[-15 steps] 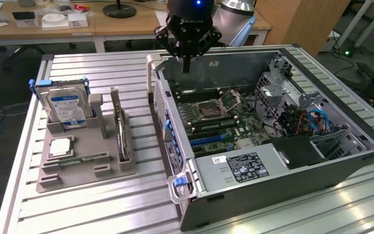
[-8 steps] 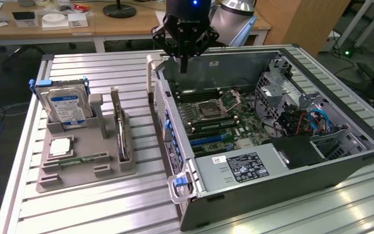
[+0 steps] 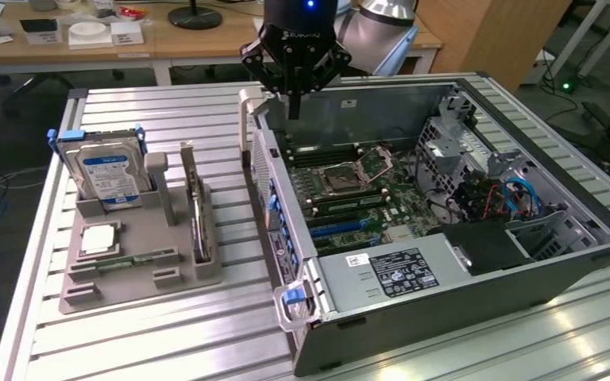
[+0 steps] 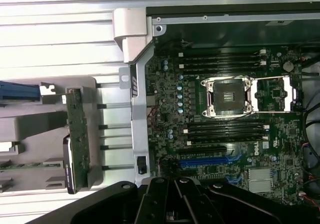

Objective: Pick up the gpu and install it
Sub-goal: 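Reach for the gpu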

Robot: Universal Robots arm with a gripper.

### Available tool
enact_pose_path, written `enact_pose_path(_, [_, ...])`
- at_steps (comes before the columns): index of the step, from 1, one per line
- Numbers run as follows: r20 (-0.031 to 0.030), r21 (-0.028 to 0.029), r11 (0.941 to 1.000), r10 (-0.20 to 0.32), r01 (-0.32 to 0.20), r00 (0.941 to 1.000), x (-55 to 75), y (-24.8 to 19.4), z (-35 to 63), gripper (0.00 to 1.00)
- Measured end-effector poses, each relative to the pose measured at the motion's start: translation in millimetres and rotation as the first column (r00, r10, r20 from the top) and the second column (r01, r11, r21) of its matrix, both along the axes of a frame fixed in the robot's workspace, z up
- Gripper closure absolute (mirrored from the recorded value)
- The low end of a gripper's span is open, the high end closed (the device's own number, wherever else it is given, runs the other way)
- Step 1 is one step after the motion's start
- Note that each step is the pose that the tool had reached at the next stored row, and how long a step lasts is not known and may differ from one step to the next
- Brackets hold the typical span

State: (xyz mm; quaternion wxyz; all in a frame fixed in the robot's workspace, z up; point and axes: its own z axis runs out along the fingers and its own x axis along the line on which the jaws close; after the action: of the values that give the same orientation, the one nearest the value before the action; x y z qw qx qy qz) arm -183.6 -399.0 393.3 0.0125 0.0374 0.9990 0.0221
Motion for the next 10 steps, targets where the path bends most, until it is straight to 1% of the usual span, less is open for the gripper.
enact_pose_path(10, [-0.0001, 0.0, 1.0, 0.0, 0.0, 1.0, -7.2, 0.0, 0.0, 0.89])
